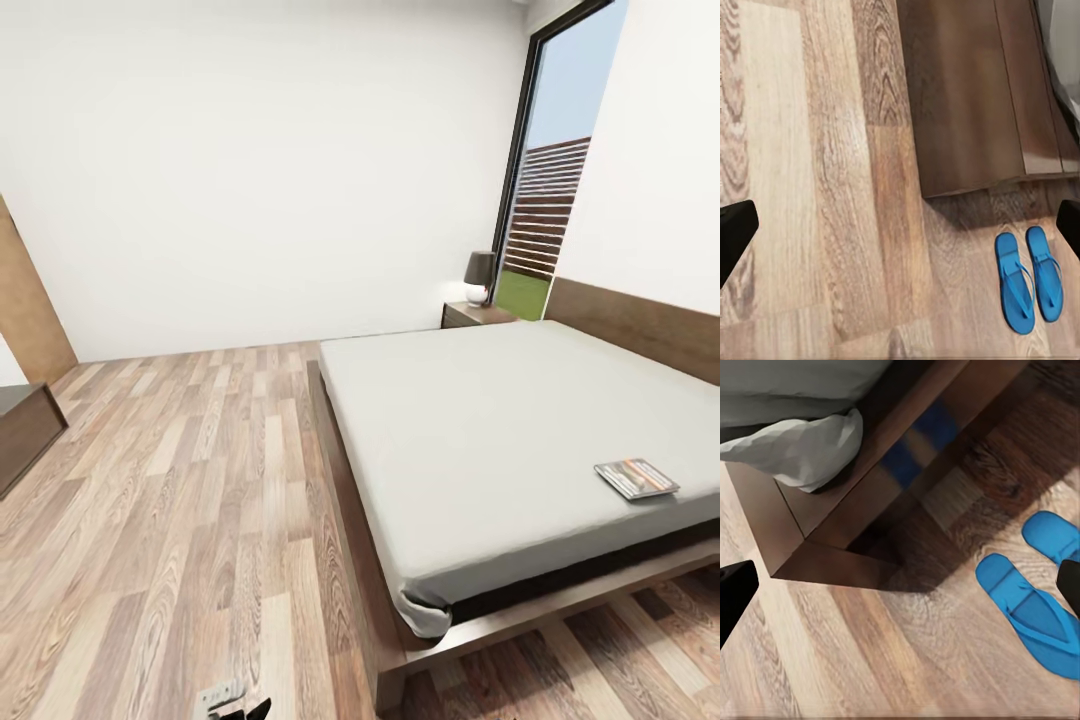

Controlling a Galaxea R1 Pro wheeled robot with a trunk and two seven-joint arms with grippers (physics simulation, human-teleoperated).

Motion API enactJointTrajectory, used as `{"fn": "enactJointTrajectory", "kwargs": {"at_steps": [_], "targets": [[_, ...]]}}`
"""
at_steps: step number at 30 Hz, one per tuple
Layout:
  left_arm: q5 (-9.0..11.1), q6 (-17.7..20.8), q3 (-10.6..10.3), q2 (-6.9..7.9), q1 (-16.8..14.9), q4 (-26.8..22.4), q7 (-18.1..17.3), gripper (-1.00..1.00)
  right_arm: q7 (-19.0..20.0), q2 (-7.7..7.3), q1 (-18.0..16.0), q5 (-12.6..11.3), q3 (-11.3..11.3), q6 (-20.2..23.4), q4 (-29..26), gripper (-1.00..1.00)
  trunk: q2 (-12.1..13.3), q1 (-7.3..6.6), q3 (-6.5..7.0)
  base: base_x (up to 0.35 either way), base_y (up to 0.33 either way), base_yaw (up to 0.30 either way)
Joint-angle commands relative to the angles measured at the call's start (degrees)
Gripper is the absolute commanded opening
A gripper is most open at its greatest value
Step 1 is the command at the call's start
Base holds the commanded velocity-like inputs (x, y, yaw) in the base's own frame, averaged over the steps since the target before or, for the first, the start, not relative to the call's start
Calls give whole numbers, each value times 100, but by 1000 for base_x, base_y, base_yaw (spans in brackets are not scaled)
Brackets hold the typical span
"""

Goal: In the bedroom, move the book from the bed onto either nightstand, and place the two sandals side by side next to the bed.

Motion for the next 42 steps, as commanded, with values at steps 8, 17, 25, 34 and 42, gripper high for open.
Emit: {"fn": "enactJointTrajectory", "kwargs": {"at_steps": [8, 17, 25, 34, 42], "targets": [[-99, -58, 58, 6, -5, 33, 66, 100, 25, 6, -5, 25, -47, -16, 73, 100, -3, -1, 9, 0, 0, -161], [-99, -59, 57, 7, -5, 42, 75, 100, 35, 6, -5, 26, -47, -10, 115, 100, -3, -1, 32, 0, 0, -279], [-99, -59, 56, 2, -5, 42, 75, 100, 30, 6, -5, 27, -46, -10, 110, 100, -3, -1, 34, 0, 0, -299], [-99, -59, 56, -1, -5, 42, 75, 100, 29, 6, -5, 27, -46, -13, 115, 100, -3, -1, 34, 0, 0, -300], [-99, -59, 56, -2, -5, 48, 75, 100, 29, 6, -5, 27, -45, -14, 117, 100, -3, -1, 34, 0, 0, -300]]}}
